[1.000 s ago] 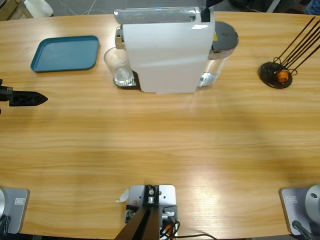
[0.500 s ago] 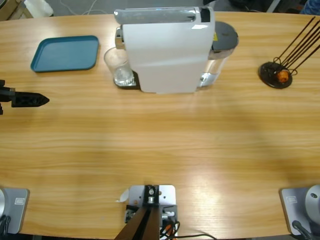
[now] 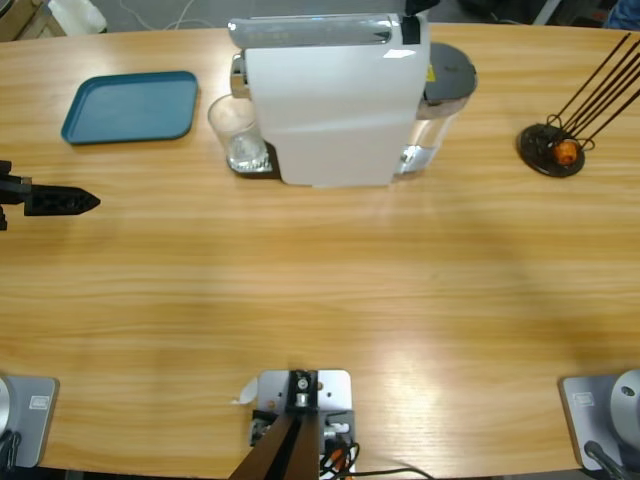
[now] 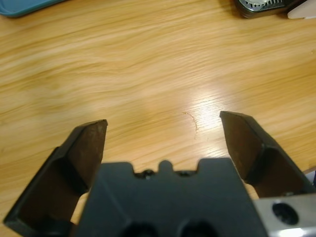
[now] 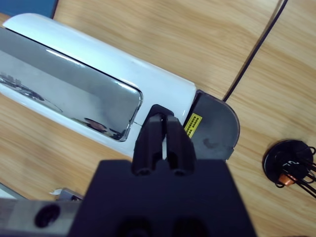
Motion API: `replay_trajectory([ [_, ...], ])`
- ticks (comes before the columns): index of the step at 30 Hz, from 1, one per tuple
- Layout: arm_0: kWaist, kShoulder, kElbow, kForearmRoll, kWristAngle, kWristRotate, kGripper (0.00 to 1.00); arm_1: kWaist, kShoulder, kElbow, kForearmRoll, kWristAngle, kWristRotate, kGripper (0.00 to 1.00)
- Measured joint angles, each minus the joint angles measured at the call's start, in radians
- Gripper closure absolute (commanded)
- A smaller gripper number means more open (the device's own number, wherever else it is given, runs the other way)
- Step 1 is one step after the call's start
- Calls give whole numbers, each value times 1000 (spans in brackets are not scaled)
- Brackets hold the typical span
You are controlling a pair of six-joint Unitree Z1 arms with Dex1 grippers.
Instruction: Pour coffee
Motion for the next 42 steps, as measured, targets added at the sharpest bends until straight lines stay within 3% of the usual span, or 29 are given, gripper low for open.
replay_trajectory([
  [13,0,3,0,-2,1,0,9,34,2,-2,19,-3,0,1000],
  [21,0,3,0,-2,1,0,9,75,2,-17,46,-79,0,1000],
  [22,0,3,0,-3,1,0,9,80,2,-26,51,-104,-10,650],
  [23,0,3,0,-3,1,0,9,85,2,-43,56,-130,-34,159],
  [24,-2,3,0,-3,1,0,9,89,1,-69,58,-150,-55,12],
  [28,-12,3,0,-3,1,0,13,139,-55,-213,58,-195,-129,0],
  [32,-34,3,0,-3,2,0,9,187,-199,-200,60,-188,-131,0],
  [35,-69,1,-3,-3,-6,18,9,199,-319,22,12,-156,-113,0],
  [42,-87,-54,-3,-3,-88,184,0,215,-603,660,-338,-3,-88,0],
])
